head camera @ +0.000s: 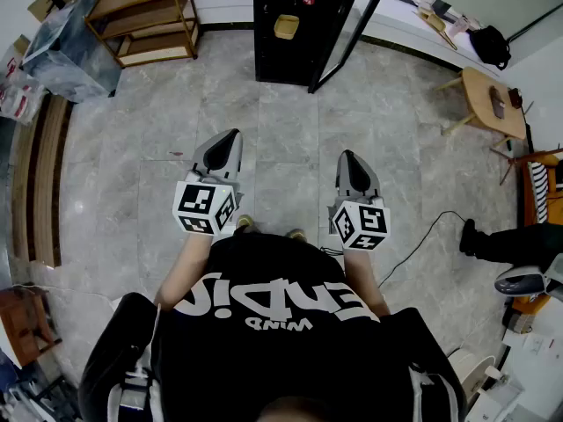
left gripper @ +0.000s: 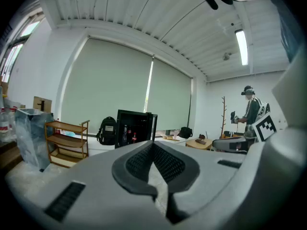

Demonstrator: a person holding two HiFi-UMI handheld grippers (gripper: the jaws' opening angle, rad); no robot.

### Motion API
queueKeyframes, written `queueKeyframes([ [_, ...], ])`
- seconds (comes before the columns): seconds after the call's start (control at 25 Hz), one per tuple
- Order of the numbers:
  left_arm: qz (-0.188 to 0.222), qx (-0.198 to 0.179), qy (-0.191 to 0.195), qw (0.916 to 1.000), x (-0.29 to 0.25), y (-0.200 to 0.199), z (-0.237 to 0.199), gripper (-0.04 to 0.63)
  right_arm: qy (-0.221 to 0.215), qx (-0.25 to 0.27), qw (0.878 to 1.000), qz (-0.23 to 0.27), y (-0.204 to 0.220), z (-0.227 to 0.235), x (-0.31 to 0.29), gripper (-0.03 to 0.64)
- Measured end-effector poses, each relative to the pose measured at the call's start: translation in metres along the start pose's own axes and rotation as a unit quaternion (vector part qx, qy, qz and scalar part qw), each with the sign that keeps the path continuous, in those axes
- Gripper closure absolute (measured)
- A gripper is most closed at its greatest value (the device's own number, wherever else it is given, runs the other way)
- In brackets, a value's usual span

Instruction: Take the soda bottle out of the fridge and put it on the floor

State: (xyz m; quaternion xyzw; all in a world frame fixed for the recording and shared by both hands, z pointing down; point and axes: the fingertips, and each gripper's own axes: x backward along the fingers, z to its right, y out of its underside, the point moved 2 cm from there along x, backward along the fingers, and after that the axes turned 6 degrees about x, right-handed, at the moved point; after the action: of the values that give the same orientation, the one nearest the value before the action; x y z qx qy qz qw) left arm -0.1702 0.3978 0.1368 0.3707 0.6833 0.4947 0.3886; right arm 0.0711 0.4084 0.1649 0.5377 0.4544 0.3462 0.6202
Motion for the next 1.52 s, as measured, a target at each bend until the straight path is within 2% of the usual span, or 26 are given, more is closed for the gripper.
queueKeyframes([
  [0.4, 0.001, -0.001, 0.018, 0.9998, 0.0, -0.006, -0.007, 0.589, -0.003, 0.0, 1.0, 0.002, -0.003, -0.024, -0.01, 0.594],
  [0.96, -0.006, -0.027, 0.066, 0.9974, -0.008, -0.008, -0.062, 0.589, 0.029, -0.01, 0.999, 0.012, 0.008, -0.061, -0.033, 0.594],
  [1.28, -0.01, -0.017, 0.077, 0.9969, -0.047, -0.007, -0.074, 0.589, 0.047, -0.025, 0.999, 0.009, 0.014, -0.041, -0.069, 0.594],
  [1.52, -0.016, -0.016, 0.085, 0.9961, -0.096, -0.02, -0.092, 0.589, 0.05, -0.026, 0.998, 0.015, 0.003, -0.02, -0.119, 0.594],
])
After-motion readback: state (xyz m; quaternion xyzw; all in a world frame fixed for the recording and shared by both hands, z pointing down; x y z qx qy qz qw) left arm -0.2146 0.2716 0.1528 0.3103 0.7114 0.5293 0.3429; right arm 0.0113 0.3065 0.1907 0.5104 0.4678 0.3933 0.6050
